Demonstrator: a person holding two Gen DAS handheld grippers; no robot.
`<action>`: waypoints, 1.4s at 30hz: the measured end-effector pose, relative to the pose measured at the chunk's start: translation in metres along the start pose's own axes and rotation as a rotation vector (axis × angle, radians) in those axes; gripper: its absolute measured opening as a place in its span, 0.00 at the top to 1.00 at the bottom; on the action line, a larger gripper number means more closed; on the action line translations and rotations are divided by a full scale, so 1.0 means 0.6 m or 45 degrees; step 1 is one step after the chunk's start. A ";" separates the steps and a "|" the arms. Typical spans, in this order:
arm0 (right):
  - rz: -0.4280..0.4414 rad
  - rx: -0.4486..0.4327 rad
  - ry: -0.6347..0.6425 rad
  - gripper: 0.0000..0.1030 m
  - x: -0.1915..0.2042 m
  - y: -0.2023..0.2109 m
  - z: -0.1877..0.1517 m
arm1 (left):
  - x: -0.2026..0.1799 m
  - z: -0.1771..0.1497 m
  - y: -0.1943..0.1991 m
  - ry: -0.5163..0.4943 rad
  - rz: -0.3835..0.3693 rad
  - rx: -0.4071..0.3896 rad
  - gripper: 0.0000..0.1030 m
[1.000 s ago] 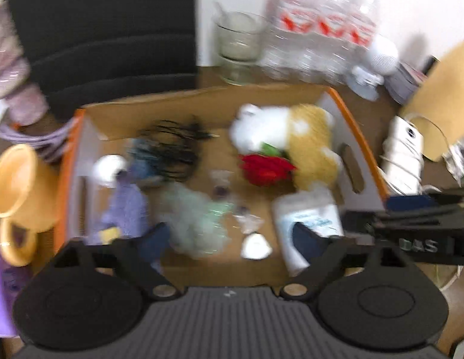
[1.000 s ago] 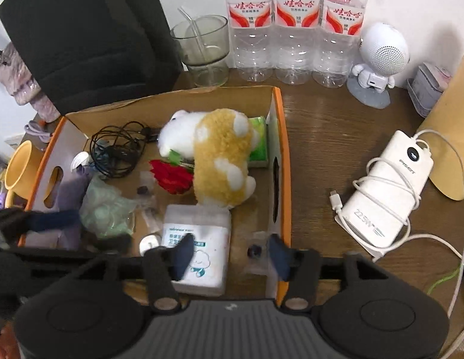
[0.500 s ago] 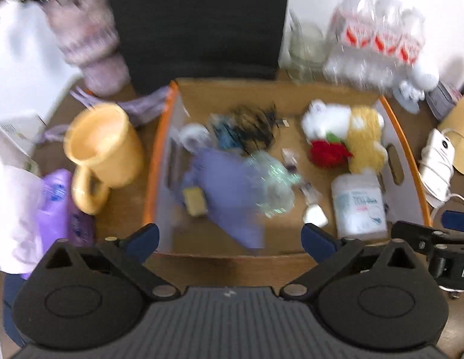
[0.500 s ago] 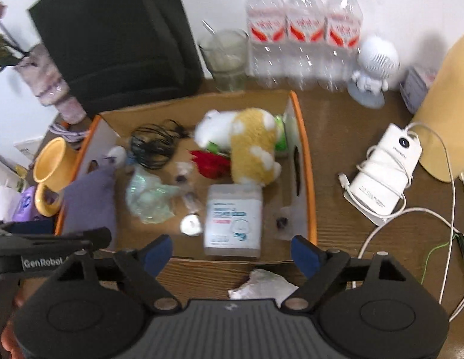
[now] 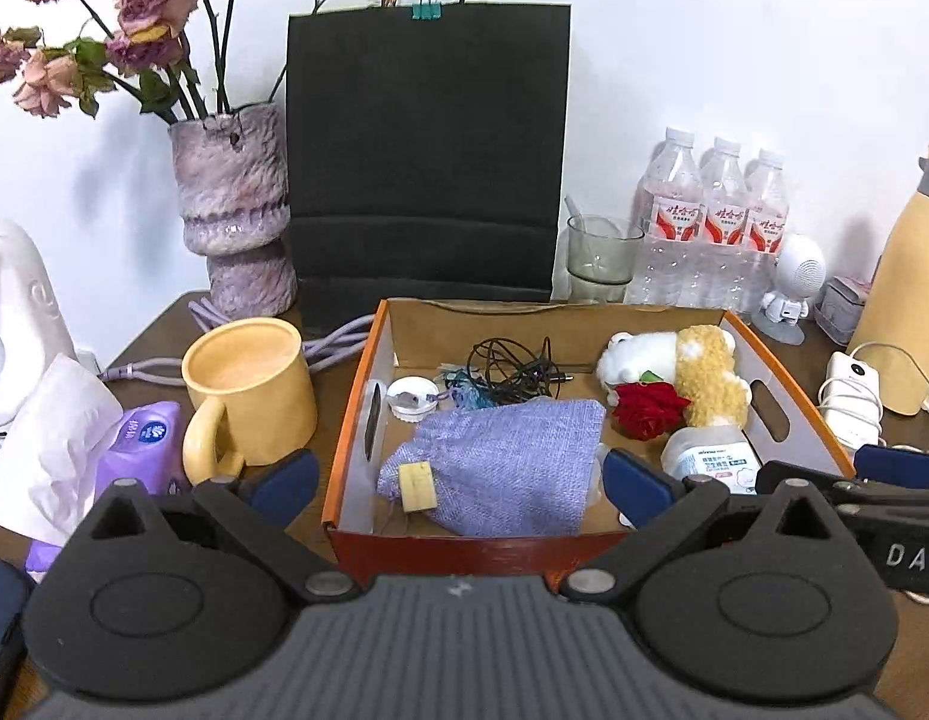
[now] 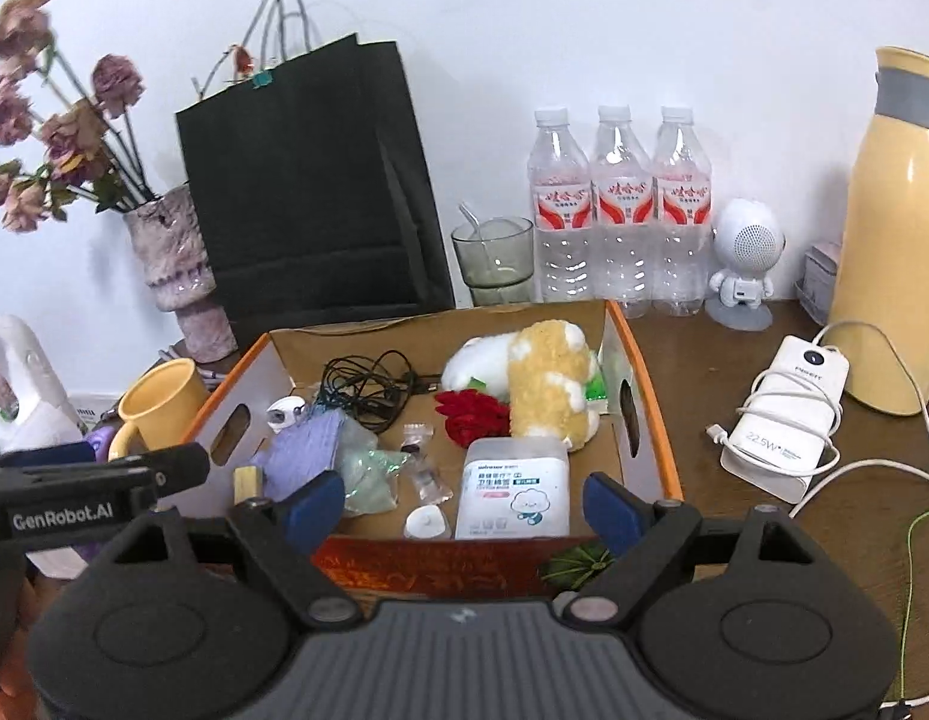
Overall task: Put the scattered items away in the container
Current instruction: 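Reach the right gripper to the crumpled white tissue and grasp it, then lift the crumpled tissue with the right gripper and carry it toward the box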
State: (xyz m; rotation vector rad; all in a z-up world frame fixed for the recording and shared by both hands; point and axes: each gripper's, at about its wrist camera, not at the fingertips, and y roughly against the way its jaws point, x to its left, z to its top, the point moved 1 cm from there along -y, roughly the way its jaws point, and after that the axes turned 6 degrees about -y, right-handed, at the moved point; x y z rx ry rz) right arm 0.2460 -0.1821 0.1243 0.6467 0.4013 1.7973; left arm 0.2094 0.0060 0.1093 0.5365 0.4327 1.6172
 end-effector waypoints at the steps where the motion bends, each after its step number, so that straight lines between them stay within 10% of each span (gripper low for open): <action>1: -0.006 -0.011 0.017 0.16 0.004 0.001 -0.005 | 0.001 -0.006 0.000 -0.004 -0.002 -0.014 0.00; 9: 0.057 -0.150 0.072 0.15 0.020 0.066 -0.088 | 0.004 -0.097 0.076 0.016 0.027 -0.231 0.00; 17: 0.104 -0.083 -0.093 0.13 -0.022 0.205 -0.239 | 0.022 -0.251 0.233 0.026 -0.191 -0.243 0.00; 21: 0.068 -0.121 -0.064 0.12 -0.039 0.262 -0.302 | 0.008 -0.311 0.263 -0.162 -0.227 -0.203 0.00; 31: -0.028 -0.039 -0.002 0.19 -0.101 0.159 -0.201 | -0.021 -0.290 0.201 -0.125 -0.293 -0.109 0.00; 35: -0.065 -0.004 0.126 0.28 -0.103 0.059 -0.147 | -0.026 -0.279 0.179 -0.128 -0.309 -0.069 0.00; 42: -0.017 0.099 0.172 0.79 -0.111 -0.037 -0.131 | -0.006 -0.260 0.150 -0.076 -0.291 -0.047 0.00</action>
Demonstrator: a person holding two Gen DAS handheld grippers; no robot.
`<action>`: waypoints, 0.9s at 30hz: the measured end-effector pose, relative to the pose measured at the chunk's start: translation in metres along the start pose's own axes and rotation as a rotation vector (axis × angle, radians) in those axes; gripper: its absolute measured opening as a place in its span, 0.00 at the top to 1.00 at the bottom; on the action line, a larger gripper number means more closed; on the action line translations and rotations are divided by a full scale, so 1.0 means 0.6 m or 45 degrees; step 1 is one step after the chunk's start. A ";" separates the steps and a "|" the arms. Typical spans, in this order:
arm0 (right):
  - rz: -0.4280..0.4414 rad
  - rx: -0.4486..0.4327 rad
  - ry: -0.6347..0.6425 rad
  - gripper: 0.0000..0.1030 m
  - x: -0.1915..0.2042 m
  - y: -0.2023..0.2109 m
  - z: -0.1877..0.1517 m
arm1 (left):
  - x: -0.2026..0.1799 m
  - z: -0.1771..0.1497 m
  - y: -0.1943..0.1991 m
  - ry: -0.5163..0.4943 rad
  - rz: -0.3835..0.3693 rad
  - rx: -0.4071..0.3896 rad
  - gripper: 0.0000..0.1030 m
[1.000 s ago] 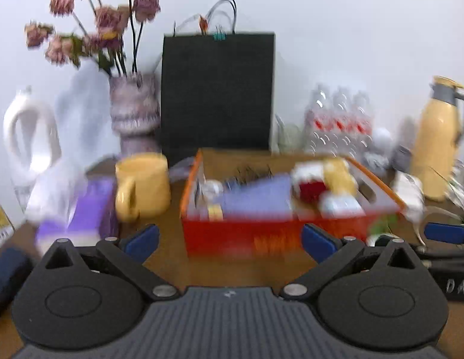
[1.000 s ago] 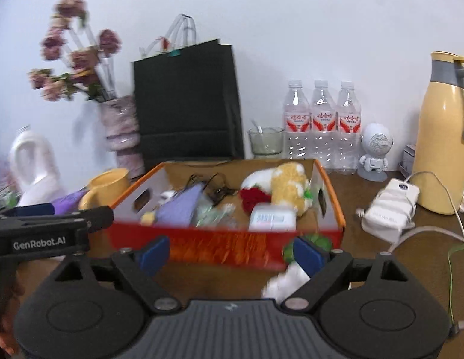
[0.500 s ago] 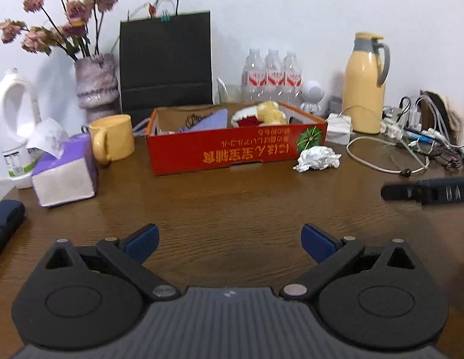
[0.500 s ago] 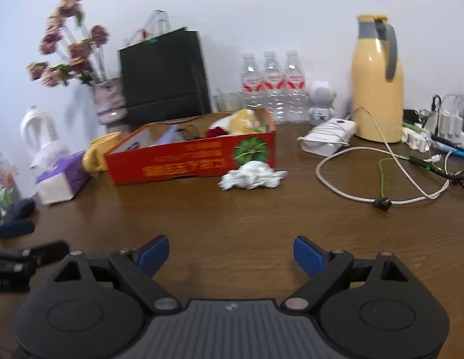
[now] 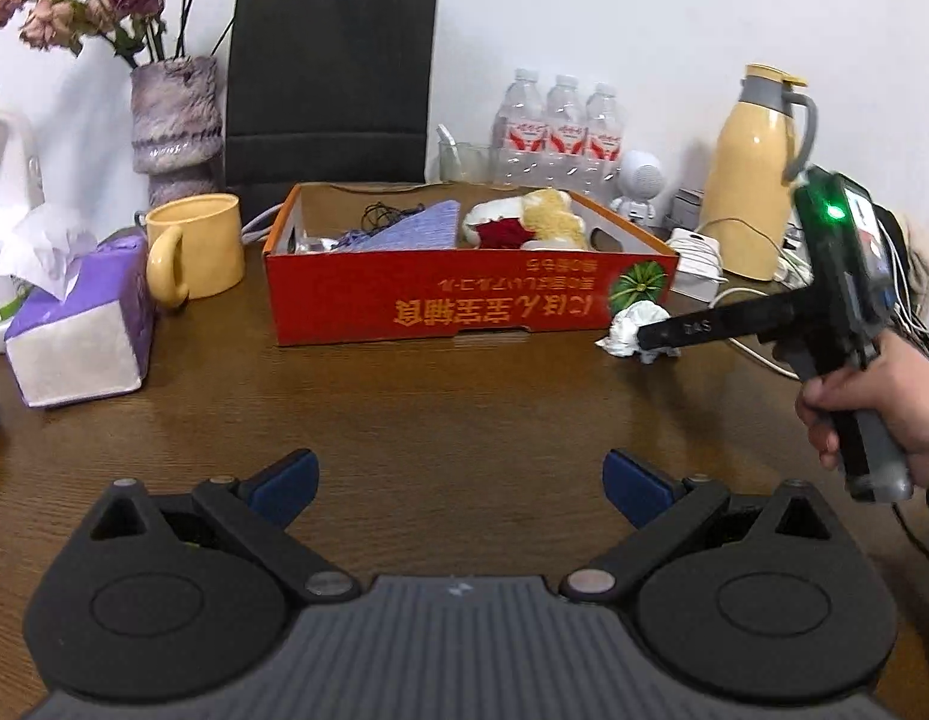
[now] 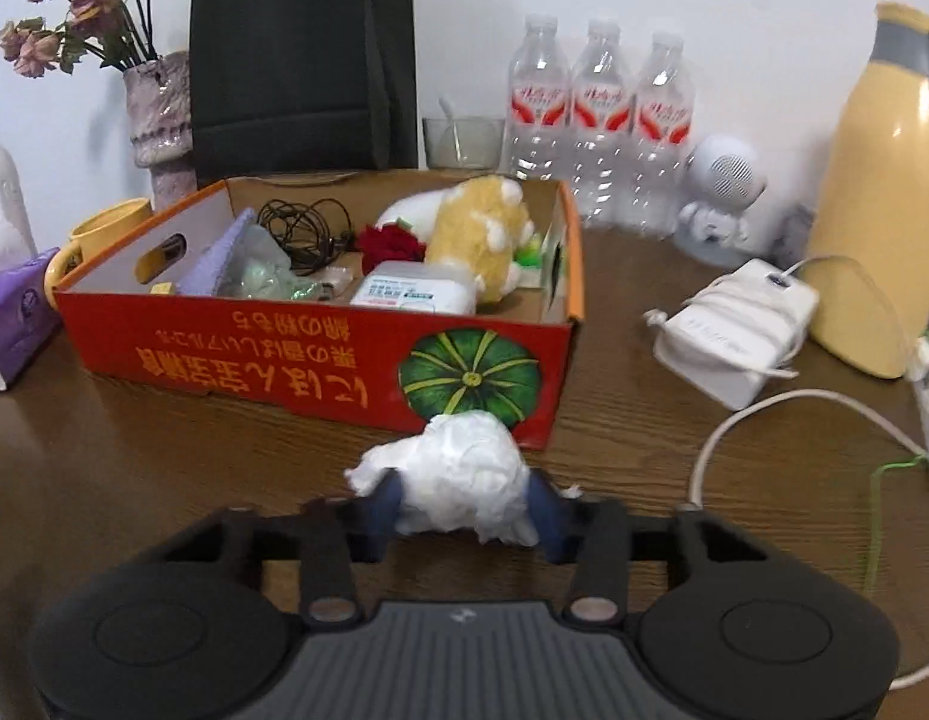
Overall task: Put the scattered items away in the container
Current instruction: 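Lift the crumpled tissue with the right gripper and carry it toward the box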
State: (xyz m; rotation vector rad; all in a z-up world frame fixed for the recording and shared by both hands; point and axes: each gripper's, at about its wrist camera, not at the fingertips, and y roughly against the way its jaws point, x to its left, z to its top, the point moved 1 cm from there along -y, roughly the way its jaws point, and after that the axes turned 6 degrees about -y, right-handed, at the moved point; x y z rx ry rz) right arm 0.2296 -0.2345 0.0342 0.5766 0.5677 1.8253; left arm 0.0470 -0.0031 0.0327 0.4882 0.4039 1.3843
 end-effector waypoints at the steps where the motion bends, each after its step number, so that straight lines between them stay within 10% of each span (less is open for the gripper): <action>1: 0.021 -0.014 0.009 0.86 0.004 0.008 -0.004 | 0.003 0.001 -0.003 0.009 -0.002 0.007 0.00; 6: 0.191 -0.026 0.097 0.86 0.070 0.097 -0.063 | 0.012 -0.001 -0.018 0.038 -0.020 0.023 0.00; 13: 0.186 -0.096 -0.012 0.30 0.105 0.171 -0.118 | 0.024 -0.005 -0.036 0.108 -0.042 0.062 0.00; 20: 0.036 -0.063 0.091 0.33 0.143 0.105 -0.109 | 0.027 -0.007 -0.020 0.108 0.009 0.041 0.00; 23: 0.017 0.003 0.100 0.65 0.148 0.085 -0.112 | 0.034 -0.011 -0.005 0.118 0.042 0.031 0.00; 27: 0.037 -0.008 0.010 0.76 0.138 0.107 -0.120 | 0.025 -0.020 0.021 0.040 0.236 -0.009 0.02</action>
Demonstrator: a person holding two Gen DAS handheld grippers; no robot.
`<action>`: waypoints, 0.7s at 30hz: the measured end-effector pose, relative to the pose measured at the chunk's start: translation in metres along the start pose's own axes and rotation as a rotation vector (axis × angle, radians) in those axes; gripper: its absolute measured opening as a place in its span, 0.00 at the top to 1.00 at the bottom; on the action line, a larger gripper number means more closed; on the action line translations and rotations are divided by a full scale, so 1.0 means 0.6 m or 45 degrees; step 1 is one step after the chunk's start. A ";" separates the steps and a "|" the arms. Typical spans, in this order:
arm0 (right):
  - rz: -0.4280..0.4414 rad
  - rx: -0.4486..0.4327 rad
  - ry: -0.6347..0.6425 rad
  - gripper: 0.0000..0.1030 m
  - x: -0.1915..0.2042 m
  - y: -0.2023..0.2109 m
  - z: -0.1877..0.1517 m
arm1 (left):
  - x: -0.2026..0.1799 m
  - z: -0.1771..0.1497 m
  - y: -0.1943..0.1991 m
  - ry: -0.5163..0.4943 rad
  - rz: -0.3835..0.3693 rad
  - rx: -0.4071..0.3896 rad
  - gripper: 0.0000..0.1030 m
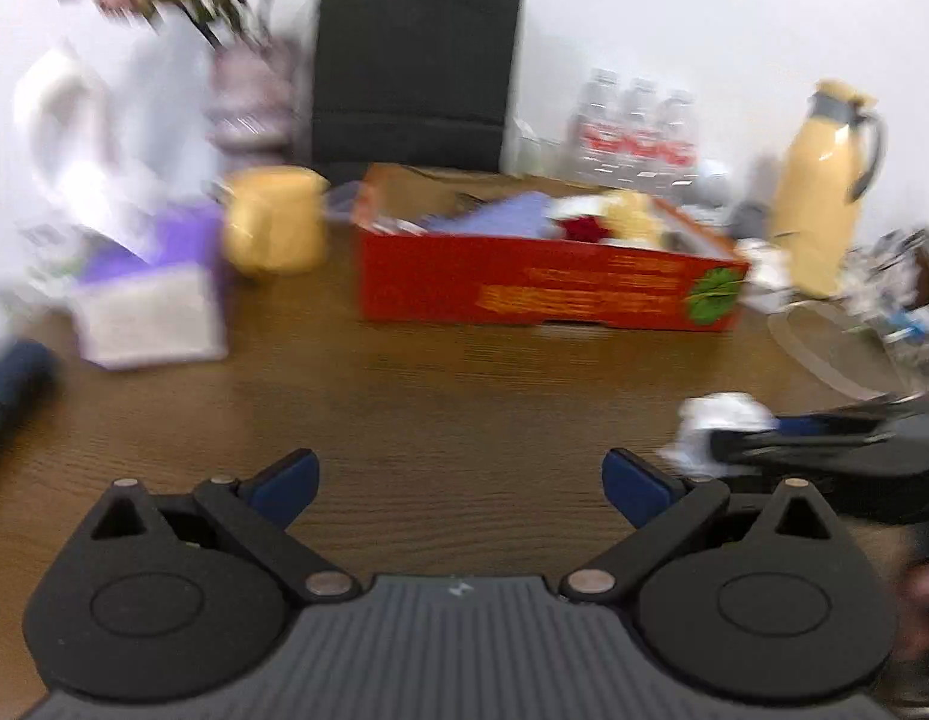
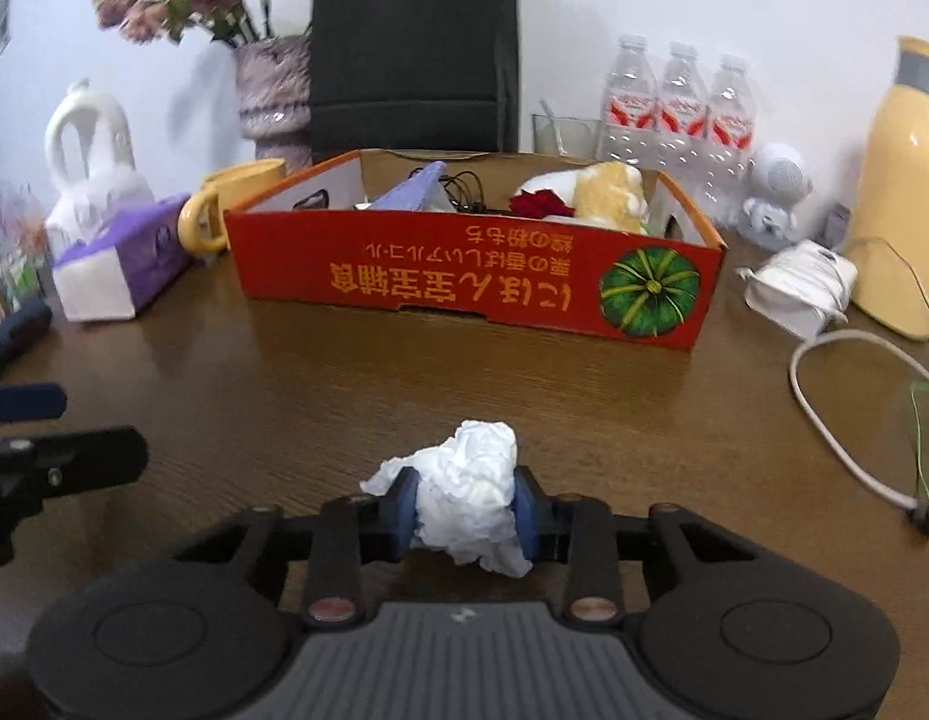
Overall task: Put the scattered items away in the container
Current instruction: 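Lift the crumpled tissue with the right gripper and carry it toward the box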
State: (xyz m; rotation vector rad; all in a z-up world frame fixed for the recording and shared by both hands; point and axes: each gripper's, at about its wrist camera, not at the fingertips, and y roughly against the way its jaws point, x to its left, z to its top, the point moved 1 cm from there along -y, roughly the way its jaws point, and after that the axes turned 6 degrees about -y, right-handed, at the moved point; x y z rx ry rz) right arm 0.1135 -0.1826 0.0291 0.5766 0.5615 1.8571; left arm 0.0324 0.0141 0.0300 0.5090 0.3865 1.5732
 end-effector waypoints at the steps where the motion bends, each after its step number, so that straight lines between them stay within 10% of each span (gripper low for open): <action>1: 0.001 -0.006 -0.030 0.79 -0.003 0.013 -0.004 | -0.006 -0.004 0.012 -0.042 0.061 -0.045 0.02; 21: 0.042 -0.568 -0.038 0.81 0.047 0.327 -0.146 | -0.078 -0.078 0.227 -0.055 0.192 -0.439 0.01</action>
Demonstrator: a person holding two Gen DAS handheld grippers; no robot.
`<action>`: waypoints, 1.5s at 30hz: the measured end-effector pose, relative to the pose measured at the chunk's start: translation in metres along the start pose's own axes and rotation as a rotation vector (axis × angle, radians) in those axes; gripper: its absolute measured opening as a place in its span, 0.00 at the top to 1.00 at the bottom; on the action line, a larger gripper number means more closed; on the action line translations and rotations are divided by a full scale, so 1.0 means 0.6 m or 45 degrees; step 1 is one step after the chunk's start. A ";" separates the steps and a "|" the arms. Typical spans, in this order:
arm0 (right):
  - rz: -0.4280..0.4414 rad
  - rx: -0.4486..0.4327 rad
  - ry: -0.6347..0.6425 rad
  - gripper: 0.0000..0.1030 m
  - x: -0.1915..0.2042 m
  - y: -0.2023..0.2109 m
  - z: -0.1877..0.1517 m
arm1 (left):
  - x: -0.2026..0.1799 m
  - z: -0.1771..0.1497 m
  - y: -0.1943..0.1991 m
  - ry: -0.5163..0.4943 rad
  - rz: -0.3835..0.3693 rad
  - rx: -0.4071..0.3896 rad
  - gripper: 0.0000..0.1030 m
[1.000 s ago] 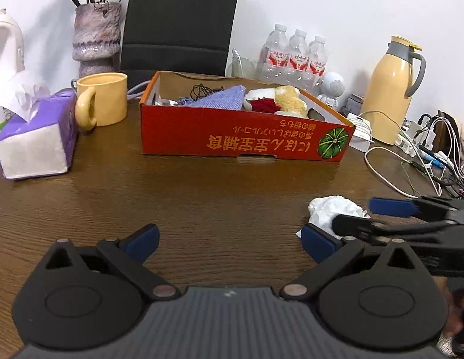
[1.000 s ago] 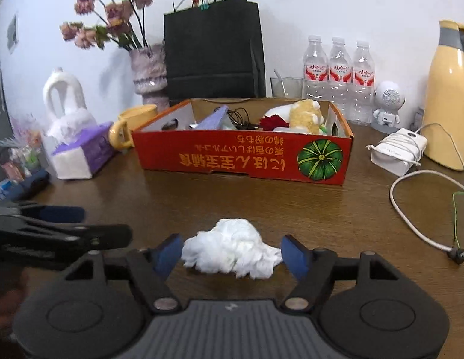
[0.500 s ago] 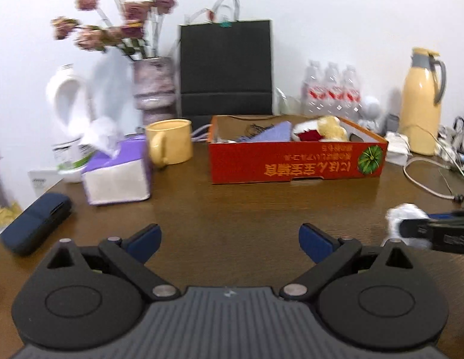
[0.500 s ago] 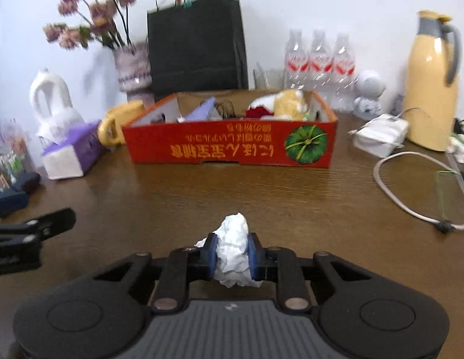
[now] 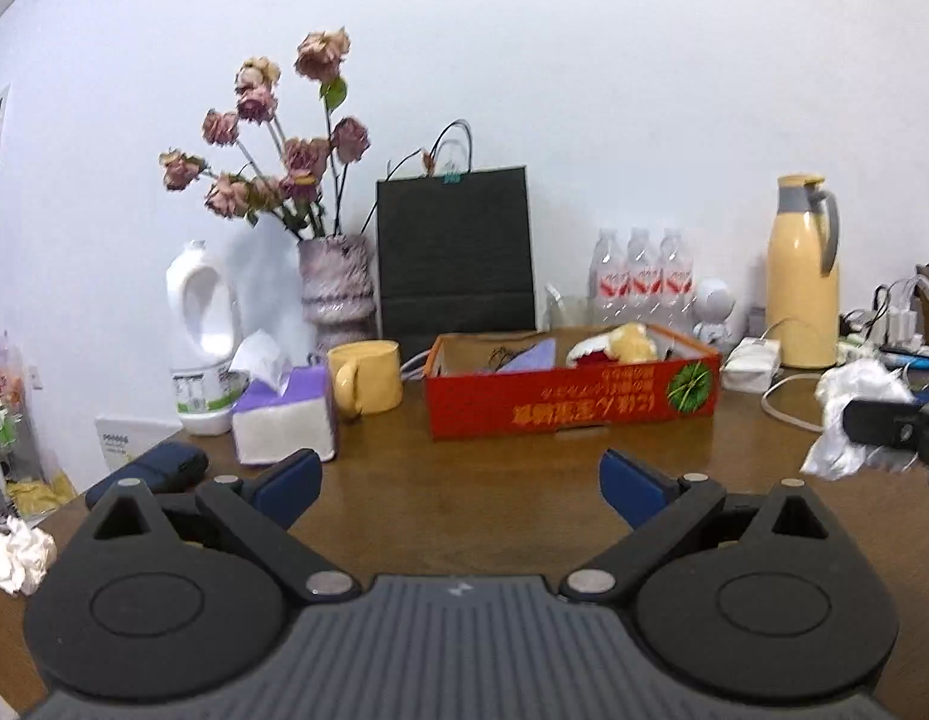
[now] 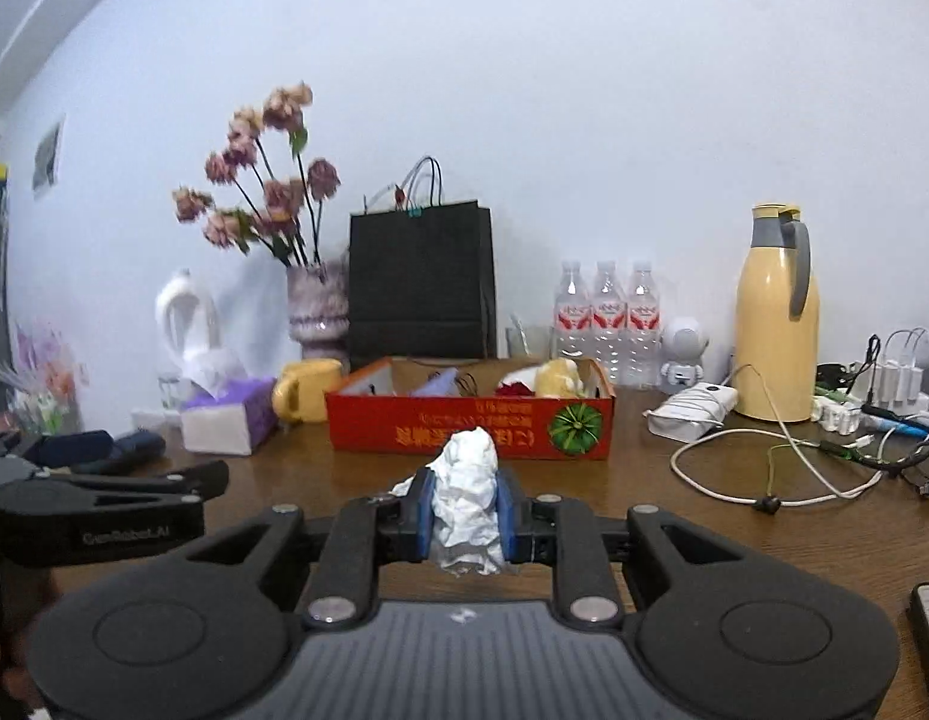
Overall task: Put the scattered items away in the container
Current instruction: 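Lift the crumpled tissue with the right gripper and carry it toward the box, then lower the tissue into the box and open the right gripper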
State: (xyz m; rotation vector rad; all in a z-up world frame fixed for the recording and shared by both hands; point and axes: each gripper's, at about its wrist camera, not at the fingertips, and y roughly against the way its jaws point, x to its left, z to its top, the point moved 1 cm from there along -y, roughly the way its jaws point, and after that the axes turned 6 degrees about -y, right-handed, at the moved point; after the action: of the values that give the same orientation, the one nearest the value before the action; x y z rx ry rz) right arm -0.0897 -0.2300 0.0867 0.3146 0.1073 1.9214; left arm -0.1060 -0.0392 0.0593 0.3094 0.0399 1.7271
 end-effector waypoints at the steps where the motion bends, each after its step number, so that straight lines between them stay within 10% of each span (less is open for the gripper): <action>1: 0.008 0.003 -0.001 0.81 -0.002 -0.001 0.003 | 0.000 0.003 0.002 0.004 0.000 -0.019 0.00; 8: 0.118 -0.021 -0.023 0.81 -0.008 -0.030 0.078 | 0.012 0.064 -0.030 0.043 -0.089 -0.082 0.00; 16: 0.148 -0.130 0.039 0.81 -0.014 -0.152 0.262 | 0.052 0.266 -0.155 0.104 -0.117 -0.226 0.00; 24: 0.133 -0.143 0.014 0.81 -0.018 -0.273 0.397 | 0.075 0.383 -0.293 0.129 -0.117 -0.166 0.00; 29: 0.164 0.074 -0.003 0.80 -0.032 -0.374 0.451 | 0.064 0.410 -0.416 0.051 -0.260 0.088 0.00; 34: 0.153 0.428 0.003 0.80 -0.045 -0.529 0.464 | 0.047 0.392 -0.578 0.032 -0.363 0.560 0.00; 40: 0.092 0.927 -0.133 0.80 -0.091 -0.710 0.336 | 0.042 0.269 -0.746 0.181 -0.379 1.105 0.00; 45: 0.006 1.172 -0.179 0.80 -0.102 -0.795 0.243 | 0.037 0.181 -0.791 0.220 -0.346 1.303 0.00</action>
State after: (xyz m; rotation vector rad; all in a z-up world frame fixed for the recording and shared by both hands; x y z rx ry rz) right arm 0.4006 -0.1230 0.1098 1.0508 0.9035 1.7379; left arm 0.3724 0.0531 0.0731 0.8503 1.0618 1.3338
